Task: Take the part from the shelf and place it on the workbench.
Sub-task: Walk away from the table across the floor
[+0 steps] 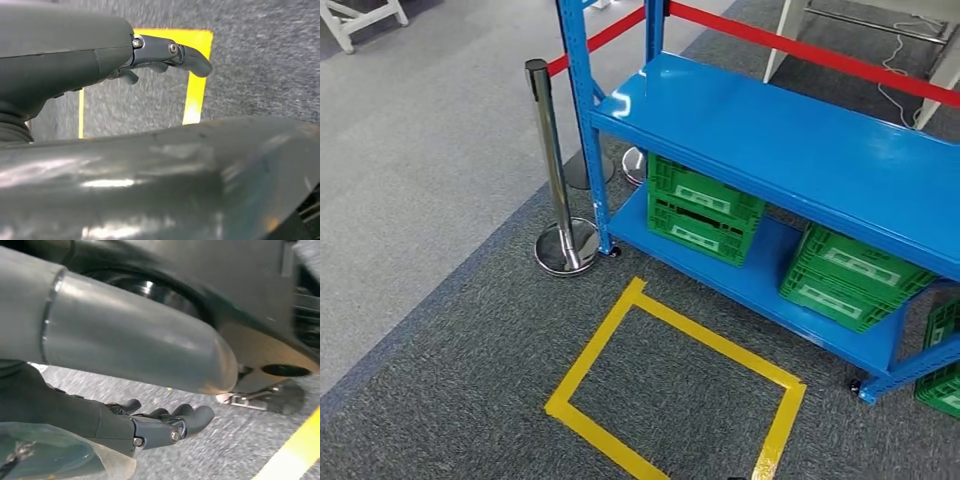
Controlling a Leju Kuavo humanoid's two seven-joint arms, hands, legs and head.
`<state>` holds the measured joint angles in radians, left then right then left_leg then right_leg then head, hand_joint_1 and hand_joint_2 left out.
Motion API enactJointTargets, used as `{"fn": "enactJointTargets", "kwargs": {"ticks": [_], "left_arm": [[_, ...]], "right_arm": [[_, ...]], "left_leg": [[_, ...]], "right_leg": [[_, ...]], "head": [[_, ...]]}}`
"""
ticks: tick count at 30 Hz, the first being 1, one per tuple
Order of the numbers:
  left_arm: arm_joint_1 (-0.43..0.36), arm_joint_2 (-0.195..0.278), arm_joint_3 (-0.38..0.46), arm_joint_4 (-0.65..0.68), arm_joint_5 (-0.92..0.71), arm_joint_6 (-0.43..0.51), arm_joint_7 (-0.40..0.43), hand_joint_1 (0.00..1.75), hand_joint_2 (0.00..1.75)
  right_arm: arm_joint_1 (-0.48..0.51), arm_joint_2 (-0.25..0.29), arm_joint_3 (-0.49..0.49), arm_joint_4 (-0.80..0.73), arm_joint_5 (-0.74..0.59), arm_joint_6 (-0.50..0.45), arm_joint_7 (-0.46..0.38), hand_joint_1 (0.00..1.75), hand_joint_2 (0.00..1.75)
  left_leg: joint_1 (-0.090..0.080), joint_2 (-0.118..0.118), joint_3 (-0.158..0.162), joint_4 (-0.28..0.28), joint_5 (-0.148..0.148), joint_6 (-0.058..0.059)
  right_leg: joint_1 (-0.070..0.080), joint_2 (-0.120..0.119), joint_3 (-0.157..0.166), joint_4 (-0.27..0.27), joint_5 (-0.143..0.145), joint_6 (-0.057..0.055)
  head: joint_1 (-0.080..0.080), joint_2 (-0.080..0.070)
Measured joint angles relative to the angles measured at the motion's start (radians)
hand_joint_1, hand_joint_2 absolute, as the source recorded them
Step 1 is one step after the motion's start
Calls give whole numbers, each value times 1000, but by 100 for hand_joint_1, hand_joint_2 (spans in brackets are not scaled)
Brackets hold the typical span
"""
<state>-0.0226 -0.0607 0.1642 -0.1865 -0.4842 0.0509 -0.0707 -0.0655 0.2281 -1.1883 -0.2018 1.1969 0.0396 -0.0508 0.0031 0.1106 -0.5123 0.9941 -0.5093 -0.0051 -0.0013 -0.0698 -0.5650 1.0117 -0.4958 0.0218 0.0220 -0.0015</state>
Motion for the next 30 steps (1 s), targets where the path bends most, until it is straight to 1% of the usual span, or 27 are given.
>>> {"fn": "enactJointTargets", "kwargs": {"ticks": [1, 2, 3, 4, 6, 7, 8, 9, 10, 11, 13, 14, 15, 17, 18, 19, 20, 21, 22, 23, 24, 25, 26, 27, 28, 29, 30], "left_arm": [[-2, 0, 0, 0, 0, 1, 0, 0, 0], [-3, 0, 0, 0, -1, 2, 0, 0, 0], [-5, 0, 1, 0, -2, 3, 0, 0, 0], [-6, 0, 1, 0, -3, 4, 0, 0, 0], [-3, 0, 1, 0, -4, 5, -1, 0, 0], [-1, -1, 1, 0, -4, 5, -1, 0, 0], [2, -1, 1, 0, -4, 5, 0, 0, 0], [3, -1, 2, 0, -4, 5, 0, 0, 0], [4, -1, 2, 0, -4, 6, 1, 0, 0], [4, -1, 3, 0, -4, 6, 1, 0, 0], [4, 2, 5, 0, -4, 8, 1, 0, 0], [4, 3, 6, 0, -4, 8, 1, 0, 0], [4, 4, 8, 0, -5, 9, 1, 0, 0], [2, 3, 9, 0, -7, 11, 2, 0, 0], [1, 2, 9, 0, -8, 12, 2, 0, 0], [0, 1, 9, 0, -9, 12, 2, 0, 0], [0, 0, 10, 0, -10, 13, 2, 0, 0], [1, 0, 10, 0, -11, 13, 2, 0, 0], [2, -1, 11, 0, -12, 13, 2, 0, 0], [3, -1, 12, 0, -14, 12, 2, 0, 0], [4, -1, 13, 0, -15, 11, 2, 0, 0], [4, -2, 14, 0, -16, 10, 2, 0, 0], [3, -2, 15, 0, -17, 9, 2, 0, 0], [2, -3, 16, 0, -17, 9, 2, 0, 0], [1, -3, 17, 0, -16, 9, 2, 0, 0], [0, -3, 18, 0, -16, 10, 1, 0, 0], [0, -2, 19, 0, -16, 10, 1, 0, 0]], "right_arm": [[1, 0, 0, 0, 0, 0, 0, 0, 0], [2, 0, 0, 0, 0, -1, 0, 0, 0], [4, 0, 0, 0, -1, -2, 0, 0, 0], [5, 0, 0, 0, -2, -2, 0, 0, 0], [3, 0, 0, 0, -4, -3, 0, 0, 0], [2, 0, 0, 0, -4, -3, 0, 0, 0], [1, 0, 0, 0, -5, -3, 0, 0, 0], [3, 0, 0, 0, -6, -4, 0, 0, 0], [4, 0, 0, 0, -6, -4, 0, 0, 0], [5, 0, 0, 0, -6, -4, 0, 0, 0], [4, 1, 0, 0, -6, -4, 0, 0, 0], [3, 2, 0, 1, -6, -4, 0, 0, 0], [2, 3, 0, 1, -6, -4, 0, 0, 0], [4, 2, 0, 1, -6, -3, 1, 0, 0], [6, 2, 0, 1, -6, -4, 2, 0, 0], [7, 2, 0, 1, -6, -4, 2, 0, 0], [7, 2, 0, 1, -6, -4, 1, 0, 0], [5, 2, 0, 1, -5, -4, -1, 0, 0], [4, 2, 0, 1, -3, -4, -4, 0, 0], [3, 2, 0, 1, 0, -3, -7, 0, 0], [4, 1, 0, 1, 4, -2, -9, 0, 0], [5, 1, 0, 1, 6, -1, -9, 0, 0], [7, 0, 0, 1, 8, 0, -9, 0, 0], [8, 0, 0, 1, 8, 1, -9, 0, 0], [7, -1, 0, 1, 8, 2, -9, 0, 0], [6, -1, 0, 1, 8, 3, -9, 0, 0], [5, 0, 0, 1, 8, 3, -9, 0, 0]], "left_leg": [[1, 10, 4, 0, -1, -4], [3, 9, 7, 3, -7, -9], [5, -5, 5, 16, -19, -14], [7, -28, -5, 47, -41, -19], [9, -82, -58, 170, -107, -22], [8, -94, -90, 239, -134, -22], [8, -99, -115, 287, -146, -20], [8, -102, -125, 299, -136, -18], [7, -106, -118, 273, -107, -13], [6, -119, -94, 212, -65, -7], [6, -175, -42, 78, -2, 8], [6, -197, -25, 34, 11, 12], [5, -208, -19, 16, 10, 14], [5, -187, -15, 1, 13, 15], [6, -175, -12, -7, 17, 17], [9, -162, -9, -15, 21, 20], [11, -149, -7, -22, 25, 23], [10, -137, -6, -23, 25, 24], [10, -123, -7, -23, 25, 26], [10, -111, -7, -22, 24, 25], [11, -101, -7, -22, 24, 25], [12, -95, -7, -21, 22, 23], [14, -91, -6, -19, 21, 19], [17, -89, -5, -15, 18, 14], [17, -89, -6, -10, 13, 7], [17, -89, -6, -6, 8, 0], [16, -89, -6, -3, 4, -7]], "right_leg": [[0, 13, -2, 0, 1, -8], [-1, 23, -2, 0, 2, -14], [-2, 34, -1, -1, 4, -21], [-4, 44, 0, -2, 6, -27], [-4, 68, 1, -3, 8, -36], [-2, 82, 0, -3, 9, -39], [0, 98, 1, -3, 10, -40], [1, 114, 2, -2, 10, -41], [3, 129, 3, -2, 10, -41], [4, 143, 5, -2, 10, -40], [4, 170, 4, 0, 12, -37], [2, 182, 0, 1, 14, -34], [0, 194, -5, 1, 16, -28], [-5, 211, -17, -1, 21, -15], [-4, 199, -23, 3, 17, -10], [-2, 170, -37, 24, 1, -4], [-1, 134, -56, 60, -24, 0], [-1, 101, -85, 118, -59, 5], [-3, 83, -118, 188, -94, 11], [-7, 78, -145, 246, -115, 16], [-11, 75, -159, 280, -121, 21], [-15, 74, -150, 270, -106, 26], [-19, 71, -120, 219, -75, 30], [-23, 67, -76, 143, -42, 35], [-23, 66, -36, 73, -21, 35], [-23, 65, -6, 25, -10, 31], [-22, 66, 8, 1, -10, 23]], "head": [[0, 0], [0, 0], [-1, 0], [-3, 0], [-7, 0], [-7, 0], [-7, 0], [-7, 0], [-7, 0], [-7, 0], [-7, 0], [-7, 0], [-7, 0], [-8, 0], [-7, 0], [-5, 0], [-3, 0], [0, 0], [1, 0], [1, 0], [1, 0], [1, 0], [1, 0], [1, 0], [2, 0], [2, 0], [1, 0]]}}
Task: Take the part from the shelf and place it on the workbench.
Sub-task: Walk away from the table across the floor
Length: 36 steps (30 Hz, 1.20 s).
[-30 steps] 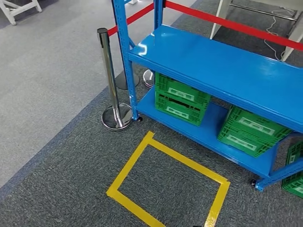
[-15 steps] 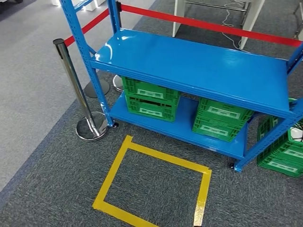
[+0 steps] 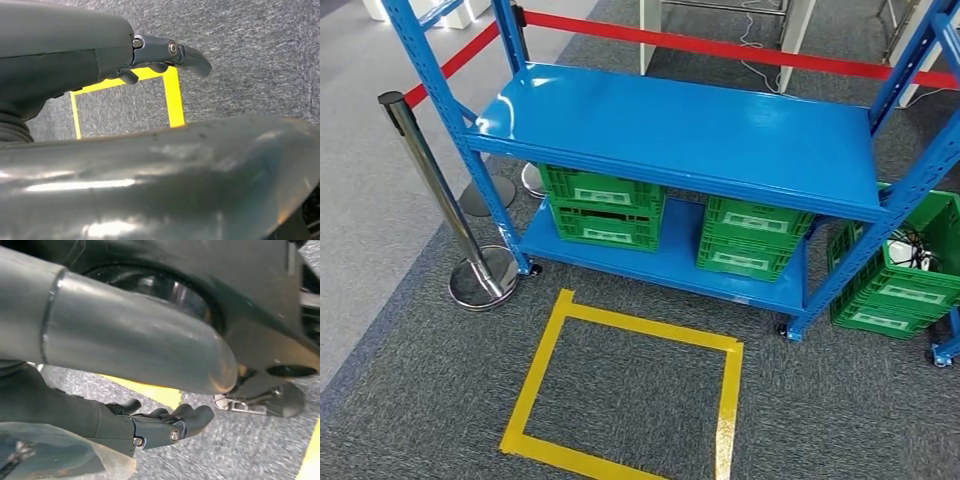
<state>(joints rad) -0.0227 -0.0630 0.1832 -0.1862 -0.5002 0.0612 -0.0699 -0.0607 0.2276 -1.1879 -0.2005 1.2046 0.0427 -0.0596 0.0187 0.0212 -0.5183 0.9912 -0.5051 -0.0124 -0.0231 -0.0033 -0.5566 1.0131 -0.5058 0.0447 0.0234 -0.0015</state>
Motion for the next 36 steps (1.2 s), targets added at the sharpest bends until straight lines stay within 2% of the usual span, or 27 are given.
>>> {"fn": "enactJointTargets", "kwargs": {"ticks": [2, 4, 6, 8, 9, 10, 11, 13, 14, 15, 16, 18, 20, 22, 23, 24, 25, 26, 28, 29, 30, 32, 34, 36], "left_arm": [[0, 0, 1, 0, 0, 1, -1, 0, 0], [-1, 0, 2, 0, 0, 2, -1, 0, 0], [-1, 0, 3, 0, 0, 2, -1, 0, 0], [1, -1, 4, 0, 0, 2, -1, 0, 0], [2, -2, 4, 0, 0, 2, -1, 0, 0], [4, -2, 4, 0, 0, 2, -1, 0, 0], [5, -2, 4, 0, 0, 2, -1, 0, 0], [5, -1, 4, 0, 0, 2, -1, 0, 0], [5, 0, 5, 0, 0, 3, -1, 0, 0], [4, 0, 5, 0, 0, 3, -1, 0, 0], [4, 1, 5, 0, 0, 3, -1, 0, 0], [5, 0, 5, 0, 0, 3, -1, 0, 0], [5, -1, 5, 0, 0, 3, -1, 0, 0], [2, -2, 5, 0, -1, 3, -1, 0, 0], [1, -2, 5, 0, -2, 3, -1, 0, 0], [1, -3, 5, 0, -2, 1, -1, 0, 0], [2, -4, 5, 0, -3, -1, -1, 0, 0], [3, -4, 5, 0, -3, -3, 0, 0, 0], [5, -4, 5, 0, -4, -5, 0, 0, 0], [4, -3, 6, 0, -4, -6, 0, 0, 0], [3, -3, 6, 0, -4, -6, 0, 0, 0], [1, -2, 6, 0, -5, -7, 0, 0, 0], [2, -2, 6, 0, -5, -8, 0, 0, 0], [0, -2, 6, 0, -7, -8, 0, 0, 0]], "right_arm": [[-1, 0, 0, 0, 0, 0, 0, 0, 0], [1, 0, 0, 0, 0, 0, 0, 0, 0], [1, 0, 0, 0, 0, 0, 0, 0, 0], [2, 0, 0, 0, 0, 0, 0, 0, 0], [2, 0, 0, 0, 0, 0, 0, 0, 0], [3, 0, 0, 0, 0, 0, 0, 0, 0], [4, 0, 0, 0, 0, 0, 0, 0, 0], [4, 1, 0, 0, 0, 0, 0, 0, 0], [3, 1, 0, 1, 0, 0, 0, 0, 0], [3, 2, 0, 1, 0, 0, 0, 0, 0], [3, 3, 0, 1, -1, 0, 0, 0, 0], [4, 3, 0, 1, 0, 1, 1, 0, 0], [3, 3, 0, 1, 0, 1, 0, 0, 0], [-2, 3, 0, 1, 0, 1, 0, 0, 0], [-3, 3, 0, 1, 0, 2, 0, 0, 0], [-2, 3, 0, 1, 0, 4, 0, 0, 0], [0, 3, 0, 1, 0, 6, 1, 0, 0], [3, 2, 0, 1, 0, 8, 2, 0, 0], [5, 1, 0, 1, 0, 11, 5, 0, 0], [5, 1, 0, 2, 0, 12, 6, 0, 0], [3, 1, 0, 2, 0, 13, 6, 0, 0], [3, 1, 0, 2, 0, 14, 8, 0, 0], [6, 0, 0, 2, 0, 14, 10, 0, 0], [6, 0, 0, 2, 0, 14, 10, 0, 0]], "left_leg": [[1, 0, 3, -1, -3, -11], [4, -3, 0, 17, -16, -21], [5, -6, -43, 115, -69, -25], [3, -8, -119, 261, -127, -24], [2, -8, -145, 305, -133, -21], [0, -9, -155, 311, -118, -16], [-3, -9, -146, 278, -84, -8], [-13, -16, -97, 146, -3, 15], [-19, -19, -75, 87, 20, 26], [-23, -22, -61, 50, 30, 33], [-26, -24, -56, 35, 26, 38], [-25, -24, -44, 17, 24, 41], [-20, -24, -24, 0, 25, 45], [-18, -22, -14, -6, 22, 47], [-18, -21, -12, -6, 20, 48], [-17, -20, -10, -6, 16, 48], [-17, -19, -5, -6, 11, 47], [-16, -19, 1, -6, 6, 46], [-13, -19, 19, -6, -8, 38], [-12, -19, 25, -4, -14, 32], [-13, -19, 28, -3, -21, 26], [-16, -17, 34, 4, -27, 12], [-15, -17, 35, 23, -30, 3], [-13, -18, -1, 100, -51, -5]], "right_leg": [[4, 4, 5, 0, -4, -21], [4, 5, 9, 0, -4, -36], [4, 5, 14, -1, -6, -46], [8, 7, 19, -1, -11, -53], [11, 9, 22, -1, -14, -56], [14, 12, 27, -1, -17, -57], [17, 15, 34, -1, -22, -57], [21, 18, 44, -2, -31, -56], [22, 20, 46, -2, -36, -53], [22, 20, 45, -4, -40, -49], [21, 20, 46, -2, -39, -43], [20, 18, 52, 5, -32, -29], [20, 15, 43, 36, -48, -19], [18, 13, -9, 128, -98, -11], [17, 13, -50, 191, -123, -7], [16, 12, -86, 240, -135, -3], [14, 12, -110, 261, -130, 1], [12, 11, -114, 243, -102, 4], [8, 7, -77, 124, -11, 7], [8, 3, -59, 65, 8, 5], [9, -2, -45, 27, 16, -2], [13, -5, -40, 8, 4, -22], [11, -3, -24, 6, 17, -39], [8, -2, -7, 3, 13, -50]], "head": [[-2, 0], [-3, 0], [-7, 0], [-9, 0], [-9, 0], [-9, 0], [-9, 0], [-8, 0], [-8, 0], [-7, 0], [-7, 0], [-7, 0], [-3, 0], [3, 0], [3, 0], [4, 0], [4, 0], [4, 0], [5, 0], [5, 0], [5, 0], [4, 0], [2, 0], [-1, 0]]}}
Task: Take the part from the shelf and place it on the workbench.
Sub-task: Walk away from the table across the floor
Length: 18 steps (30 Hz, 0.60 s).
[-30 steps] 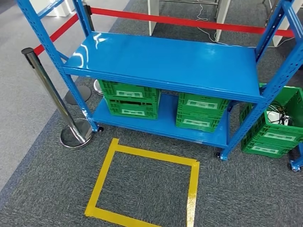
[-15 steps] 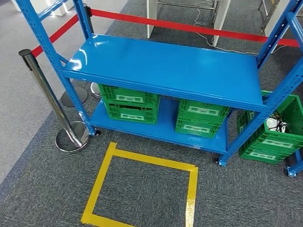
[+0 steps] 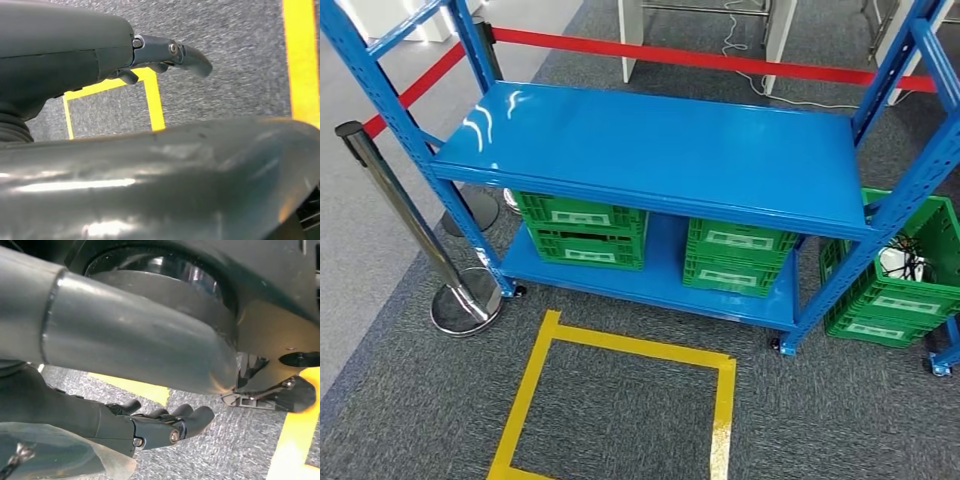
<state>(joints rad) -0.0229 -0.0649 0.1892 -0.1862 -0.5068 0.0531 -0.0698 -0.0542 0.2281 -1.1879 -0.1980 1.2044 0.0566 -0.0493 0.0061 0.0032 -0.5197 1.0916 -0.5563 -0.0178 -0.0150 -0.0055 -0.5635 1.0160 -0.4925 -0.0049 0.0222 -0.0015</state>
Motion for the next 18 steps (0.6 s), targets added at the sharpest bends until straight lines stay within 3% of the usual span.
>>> {"fn": "enactJointTargets", "kwargs": {"ticks": [3, 4, 5, 7, 8, 9, 11, 14, 16, 18], "left_arm": [[0, -1, 0, 0, -3, 0, 0, 0, 0], [1, -1, 0, 0, -3, 0, 0, 0, 0], [3, -1, 0, 0, -4, 0, 0, 0, 0], [4, 0, 0, 0, -4, 0, 0, 0, 0], [4, 1, 0, 0, -4, 0, 0, 0, 0], [4, 2, 0, 0, -3, 0, 0, 0, 0], [6, 4, 0, 1, -3, 0, 0, 0, 0], [11, 3, 0, 1, -3, -1, 2, 0, 0], [5, 2, 0, 1, -5, -2, 2, 0, 0], [1, 2, 0, 1, -7, -4, 2, 0, 0]], "right_arm": [[-2, 0, 0, 0, 0, 0, 0, 0, 0], [-1, 0, 0, 0, 0, 0, 0, 0, 0], [-1, 0, 0, 0, 0, 0, 0, 0, 0], [0, 0, 0, 0, 0, 0, 0, 0, 0], [0, 0, 0, 0, 0, 0, 0, 0, 0], [-1, 0, 0, 0, 0, 0, 0, 0, 0], [-2, 1, 0, 1, 0, 0, 1, 0, 0], [-1, 0, 0, 1, 0, 1, 1, 0, 0], [-4, 0, 0, 1, 0, 1, 2, 0, 0], [-7, 0, 0, 1, 0, 1, 2, 0, 0]], "left_leg": [[1, 0, -109, 178, -74, -7], [1, 0, -131, 200, -78, -6], [0, 0, -137, 185, -59, -2], [-4, 0, -108, 72, 31, 10], [-9, 0, -91, 15, 55, 18], [-13, -1, -79, -25, 56, 25], [-19, -3, -73, -52, 40, 37], [-12, -3, -45, -68, 70, 49], [-9, -2, -34, -72, 67, 54], [-10, -2, -31, -71, 61, 58]], "right_leg": [[3, 3, 13, 0, -14, -8], [4, 5, 19, 0, -19, -9], [6, 8, 27, 0, -25, -9], [9, 10, 43, -1, -36, -7], [10, 11, 50, -1, -42, -5], [11, 11, 52, -1, -47, -2], [13, 12, 56, 5, -50, 11], [14, 13, 58, 38, -67, 31], [12, 11, 14, 118, -113, 39], [11, 11, -60, 229, -160, 45]], "head": [[-3, 0], [-3, 0], [-3, 0], [-3, 0], [-2, 0], [-2, 0], [-3, 0], [-3, 0], [-1, 0], [0, 0]]}}
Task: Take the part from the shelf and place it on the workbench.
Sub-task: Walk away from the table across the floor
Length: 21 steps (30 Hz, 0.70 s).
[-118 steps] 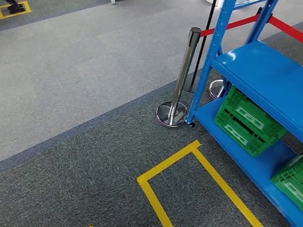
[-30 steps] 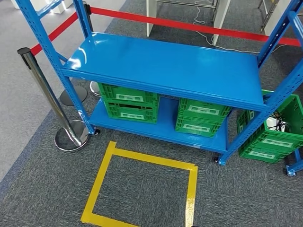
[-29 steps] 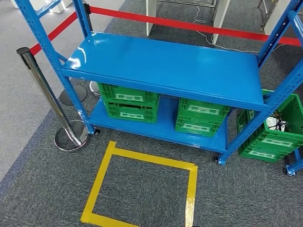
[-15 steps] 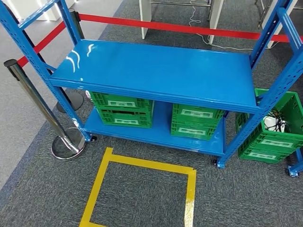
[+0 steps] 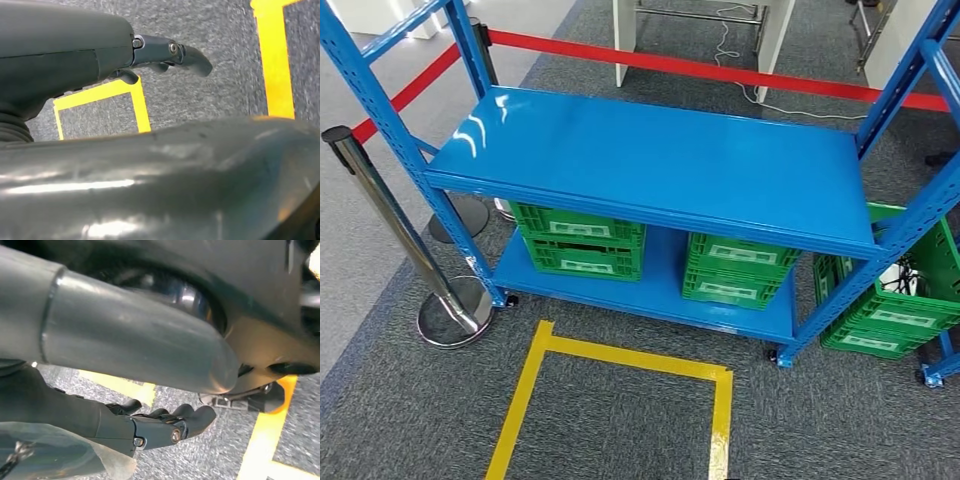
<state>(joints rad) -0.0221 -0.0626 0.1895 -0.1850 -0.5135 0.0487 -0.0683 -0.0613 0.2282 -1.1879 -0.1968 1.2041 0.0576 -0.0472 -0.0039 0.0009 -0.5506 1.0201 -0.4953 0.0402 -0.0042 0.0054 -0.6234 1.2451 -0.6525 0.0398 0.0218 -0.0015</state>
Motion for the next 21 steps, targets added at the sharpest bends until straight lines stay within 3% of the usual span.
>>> {"fn": "enactJointTargets", "kwargs": {"ticks": [1, 2, 5, 7, 11, 13, 16, 17, 18, 20, 21], "left_arm": [[1, 0, 0, 0, -1, -1, 0, 0, 0], [2, 0, 0, 0, -1, -2, 0, 0, 0], [5, 0, 0, 0, -3, -2, 0, 0, 0], [3, -1, 0, 0, -3, -2, 0, 0, 0], [2, 0, 0, 0, -4, -3, 0, 0, 0], [-1, 0, 0, 0, -7, -5, 0, 0, 0], [0, 0, 0, 0, -12, -9, 0, 0, 0], [2, 0, 0, 0, -15, -10, 0, 0, 0], [4, 0, 0, 0, -19, -11, 0, 0, 0], [6, 0, 0, 0, -26, -10, 0, 0, 0], [5, 0, 0, 1, -28, -10, 0, 0, 0]], "right_arm": [[1, 0, 0, 0, 0, 0, 1, 0, 0], [3, 0, 0, 0, -1, 1, 1, 0, 0], [7, 0, 0, 0, -1, 1, 2, 0, 0], [6, 0, 0, 0, -1, 2, 2, 0, 0], [11, 0, 0, 0, -2, 3, 4, 0, 0], [8, 0, 0, 0, -4, 3, 5, 0, 0], [7, 0, 0, 0, -11, 4, 5, 0, 0], [9, 0, 0, 0, -13, 4, 6, 0, 0], [11, 0, -1, 0, -15, 4, 6, 0, 0], [13, 0, -1, 0, -18, 4, 7, 0, 0], [14, 0, -1, 0, -19, 4, 7, 0, 0]], "left_leg": [[0, 0, 3, 0, -4, 0], [-1, -1, 8, 0, -9, 0], [-1, -2, 29, 0, -26, -6], [-2, -2, 34, -1, -36, -16], [-1, -1, 44, 29, -46, -38], [2, -2, 4, 112, -80, -49], [9, -2, -98, 272, -144, -59], [11, -2, -115, 281, -137, -60], [12, -2, -116, 257, -109, -60], [12, -2, -86, 139, -19, -58], [11, -1, -72, 86, 0, -56]], "right_leg": [[0, 0, -28, 30, -4, 1], [0, 0, -40, 27, 13, 1], [2, -3, 4, -134, 129, -7], [6, -8, 28, -203, 141, -20], [3, -10, 56, -220, 144, -44], [-2, -10, 76, -224, 139, -51], [-3, -8, 93, -224, 123, -55], [-3, -7, 101, -224, 116, -54], [-4, -6, 112, -224, 109, -52], [-5, -5, 130, -224, 92, -45], [-5, -5, 136, -225, 83, -40]], "head": [[0, 0], [0, 0], [0, 0], [-2, 0], [-6, 0], [-8, 0], [-10, 0], [-10, 0], [-10, 0], [-10, 0], [-11, 0]]}}
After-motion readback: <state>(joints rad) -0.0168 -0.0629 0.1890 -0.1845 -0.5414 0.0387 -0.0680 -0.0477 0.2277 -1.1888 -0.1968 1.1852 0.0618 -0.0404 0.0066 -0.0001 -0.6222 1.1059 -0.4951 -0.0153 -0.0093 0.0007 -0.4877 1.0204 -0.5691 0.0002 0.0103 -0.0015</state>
